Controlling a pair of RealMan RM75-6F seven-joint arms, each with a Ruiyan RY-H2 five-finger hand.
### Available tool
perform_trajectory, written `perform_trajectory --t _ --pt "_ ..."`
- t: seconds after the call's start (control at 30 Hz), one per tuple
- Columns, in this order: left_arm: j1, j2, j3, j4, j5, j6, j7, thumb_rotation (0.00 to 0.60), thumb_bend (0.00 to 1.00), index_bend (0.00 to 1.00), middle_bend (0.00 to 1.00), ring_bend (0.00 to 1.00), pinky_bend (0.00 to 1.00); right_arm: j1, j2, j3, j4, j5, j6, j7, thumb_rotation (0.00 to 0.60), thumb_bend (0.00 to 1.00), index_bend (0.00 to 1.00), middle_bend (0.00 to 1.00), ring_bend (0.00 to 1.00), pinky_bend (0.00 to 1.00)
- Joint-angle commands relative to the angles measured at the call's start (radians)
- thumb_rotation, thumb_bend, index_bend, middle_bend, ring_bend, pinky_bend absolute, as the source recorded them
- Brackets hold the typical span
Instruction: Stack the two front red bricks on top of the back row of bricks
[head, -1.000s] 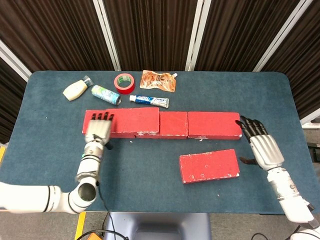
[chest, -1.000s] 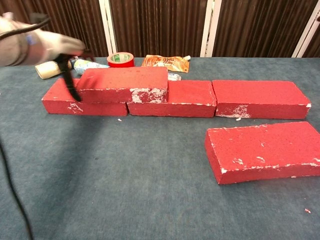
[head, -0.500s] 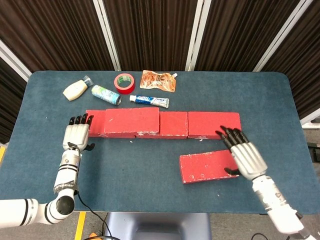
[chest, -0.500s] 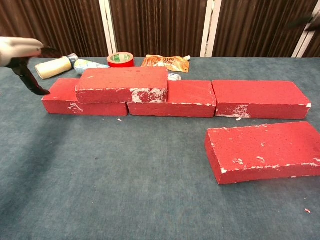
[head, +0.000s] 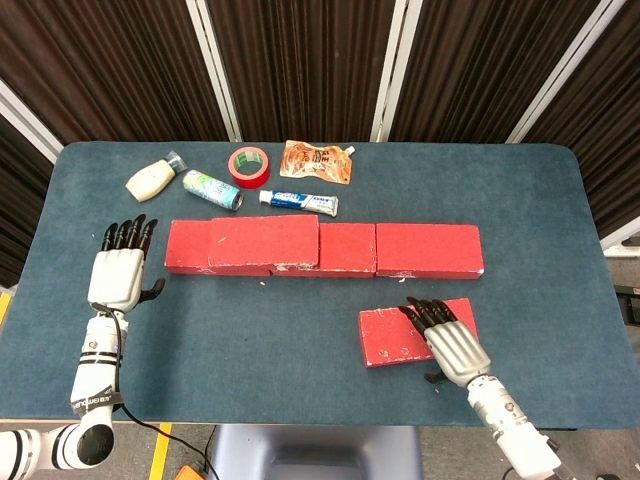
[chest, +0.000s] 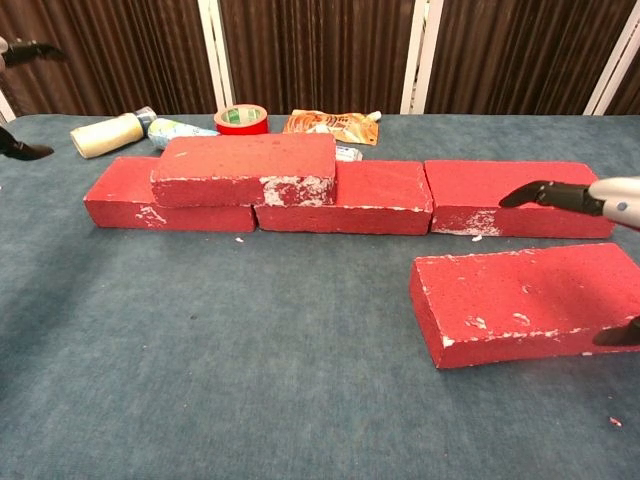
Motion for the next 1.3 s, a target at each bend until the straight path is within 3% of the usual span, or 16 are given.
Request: perform_trajectory --t 0.03,0.3,0.5,0.93,1.3 --pt "0.011 0.014 -0.01 -0.009 -0.037 -0.05 -0.003 0.6 0.27 0.0 0.0 0.0 0.0 0.02 0.02 0.003 -0.014 0.044 -0.023 -0.008 0.6 0.0 0.0 0.01 0.0 0.0" --pt "0.013 0.011 -0.036 0.044 -0.073 -0.126 0.002 0.6 0.26 0.0 0.0 0.0 0.0 0.063 0.033 0.009 0.0 0.177 -0.059 -0.023 0.6 0.0 0.0 0.0 0.0 0.0" --pt "0.023 -0.021 -0.048 0.093 -0.077 -0.157 -0.02 0.6 0.27 0.0 0.0 0.0 0.0 0.072 0.025 0.007 0.045 0.173 -0.061 0.0 0.6 0.0 0.0 0.0 0.0 0.0" --pt "0.036 -0.045 -0.076 0.113 -0.1 -0.171 0.002 0.6 0.26 0.0 0.0 0.0 0.0 0.12 0.014 0.007 0.192 0.097 -0.204 0.18 0.6 0.0 0.0 0.0 0.0 0.0" --pt "0.049 -0.052 -0.089 0.121 -0.096 -0.179 0.002 0.6 0.27 0.0 0.0 0.0 0.0 0.182 -0.019 0.025 0.26 0.13 -0.271 0.202 0.6 0.0 0.0 0.0 0.0 0.0"
